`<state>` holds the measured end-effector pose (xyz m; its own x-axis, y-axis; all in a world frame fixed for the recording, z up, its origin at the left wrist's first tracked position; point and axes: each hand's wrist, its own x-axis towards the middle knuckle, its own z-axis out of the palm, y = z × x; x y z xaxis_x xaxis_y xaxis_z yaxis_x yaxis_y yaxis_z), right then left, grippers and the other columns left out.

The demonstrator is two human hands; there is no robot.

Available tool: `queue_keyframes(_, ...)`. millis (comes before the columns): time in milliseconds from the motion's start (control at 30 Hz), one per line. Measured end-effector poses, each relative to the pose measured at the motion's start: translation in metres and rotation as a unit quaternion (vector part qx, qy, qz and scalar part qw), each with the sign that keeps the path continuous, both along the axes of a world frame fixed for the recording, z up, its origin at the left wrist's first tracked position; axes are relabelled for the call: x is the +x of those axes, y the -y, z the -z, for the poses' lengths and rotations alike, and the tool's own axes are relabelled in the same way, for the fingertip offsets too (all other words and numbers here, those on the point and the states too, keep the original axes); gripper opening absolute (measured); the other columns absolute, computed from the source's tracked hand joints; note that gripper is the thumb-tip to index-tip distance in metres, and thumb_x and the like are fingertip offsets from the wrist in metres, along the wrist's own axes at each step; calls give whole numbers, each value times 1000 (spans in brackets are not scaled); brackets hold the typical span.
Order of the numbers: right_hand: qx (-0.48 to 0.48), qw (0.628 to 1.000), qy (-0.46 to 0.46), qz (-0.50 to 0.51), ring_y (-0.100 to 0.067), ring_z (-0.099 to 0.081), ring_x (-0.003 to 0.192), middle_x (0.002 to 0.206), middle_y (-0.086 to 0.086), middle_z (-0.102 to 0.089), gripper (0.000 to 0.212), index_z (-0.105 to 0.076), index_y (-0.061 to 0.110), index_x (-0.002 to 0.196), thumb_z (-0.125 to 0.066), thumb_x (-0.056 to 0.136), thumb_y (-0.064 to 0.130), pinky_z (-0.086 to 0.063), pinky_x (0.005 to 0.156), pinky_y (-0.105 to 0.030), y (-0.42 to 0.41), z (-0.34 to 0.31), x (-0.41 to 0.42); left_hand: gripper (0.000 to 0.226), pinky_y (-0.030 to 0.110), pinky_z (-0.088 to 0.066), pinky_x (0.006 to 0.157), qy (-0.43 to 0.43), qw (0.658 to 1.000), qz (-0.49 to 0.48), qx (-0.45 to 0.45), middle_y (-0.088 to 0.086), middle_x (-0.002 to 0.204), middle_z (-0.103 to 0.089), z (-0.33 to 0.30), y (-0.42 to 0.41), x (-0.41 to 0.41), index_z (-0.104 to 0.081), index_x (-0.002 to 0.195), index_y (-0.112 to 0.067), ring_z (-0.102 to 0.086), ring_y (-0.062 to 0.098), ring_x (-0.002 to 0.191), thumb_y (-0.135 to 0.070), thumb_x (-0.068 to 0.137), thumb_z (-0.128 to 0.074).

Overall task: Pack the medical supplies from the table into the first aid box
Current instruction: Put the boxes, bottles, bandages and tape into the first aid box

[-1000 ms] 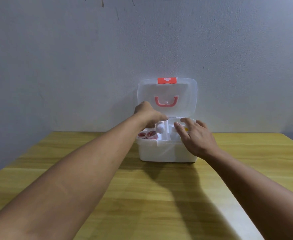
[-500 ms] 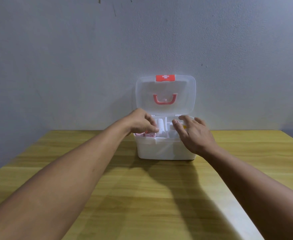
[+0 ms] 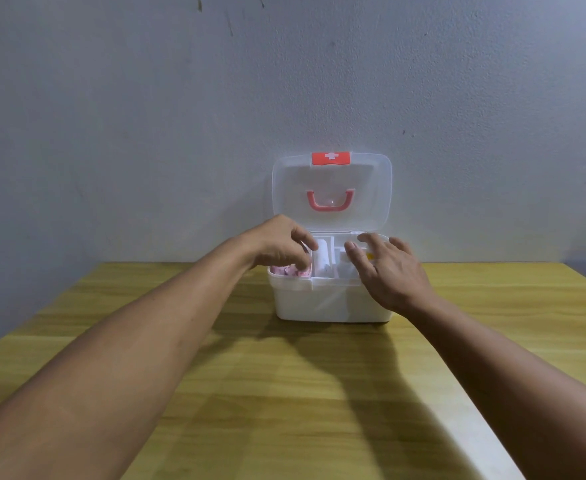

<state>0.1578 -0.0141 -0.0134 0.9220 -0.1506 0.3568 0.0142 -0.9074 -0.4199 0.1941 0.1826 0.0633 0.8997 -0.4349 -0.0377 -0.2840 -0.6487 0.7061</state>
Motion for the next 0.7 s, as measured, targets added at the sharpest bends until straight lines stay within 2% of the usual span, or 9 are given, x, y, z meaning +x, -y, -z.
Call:
queue_keyframes(100,1,1000,1,-2,-30,-24,143,132,-9,-61,71,-41,24,141,-17,90,69,-30,108,-44,-1,-1,-1,33,38,-50,95,40,998,-40,-4,10,124,-65,6,2,2,-68,117,-10,-61,25,111,-10,85,-63)
queue_keyframes(167,2,1000,2,-6,-29,-24,143,127,-9,-65,69,-41,23,141,-18,92,66,-28,109,-43,-1,-3,-3,42,45,-39,108,89,991,-63,82,8,142,-52,16,5,5,-56,131,-10,-52,28,127,-26,92,-53)
queue_keyframes(233,7,1000,1,-6,-29,-24,143,125,-9,-66,68,-41,23,141,-19,92,65,-29,108,-43,-1,-4,-5,55,53,-17,118,114,973,-50,196,6,158,-28,27,7,7,-36,144,-8,-22,26,148,-35,96,-39)
queue_keyframes(300,7,1000,-3,-5,-29,-23,143,127,-8,-65,69,-40,24,142,-18,92,66,-30,108,-43,-1,-4,-5,66,55,6,119,104,957,-33,270,2,164,5,38,8,9,-6,154,-10,10,18,151,-41,99,-25)
queue_keyframes(367,5,1000,-5,-5,-29,-23,143,130,-8,-63,69,-40,24,142,-18,92,66,-30,108,-44,-2,-4,-5,68,55,14,117,89,956,-32,278,1,162,19,41,8,9,8,153,-13,19,15,149,-45,99,-19)
queue_keyframes(467,10,1000,-6,-7,-28,-22,144,129,-7,-64,69,-39,24,143,-18,92,67,-30,109,-44,-1,-5,-5,73,54,13,117,130,964,-70,222,2,162,19,37,10,13,7,154,-15,19,19,149,-51,98,-23)
queue_keyframes(567,6,1000,-8,-11,-29,-21,144,129,-7,-64,70,-38,24,143,-18,92,67,-28,110,-45,-1,-4,-5,73,52,2,120,185,966,-145,106,6,164,12,18,11,28,0,155,-13,8,24,151,-36,97,-38)
queue_keyframes(633,5,1000,-7,-19,-28,-25,143,128,-7,-64,75,-38,25,142,-14,89,71,-27,112,-45,1,-2,-1,78,52,-11,120,174,968,-174,42,10,163,1,1,11,41,-6,153,-12,-7,29,151,-28,89,-48)
queue_keyframes(700,9,999,-13,-44,-28,-33,139,127,-10,-64,82,-38,26,142,-9,84,76,-26,114,-45,5,-3,2,84,49,-31,114,134,974,-178,-31,13,155,-26,-10,10,54,-19,149,-14,-36,32,139,-26,72,-53)
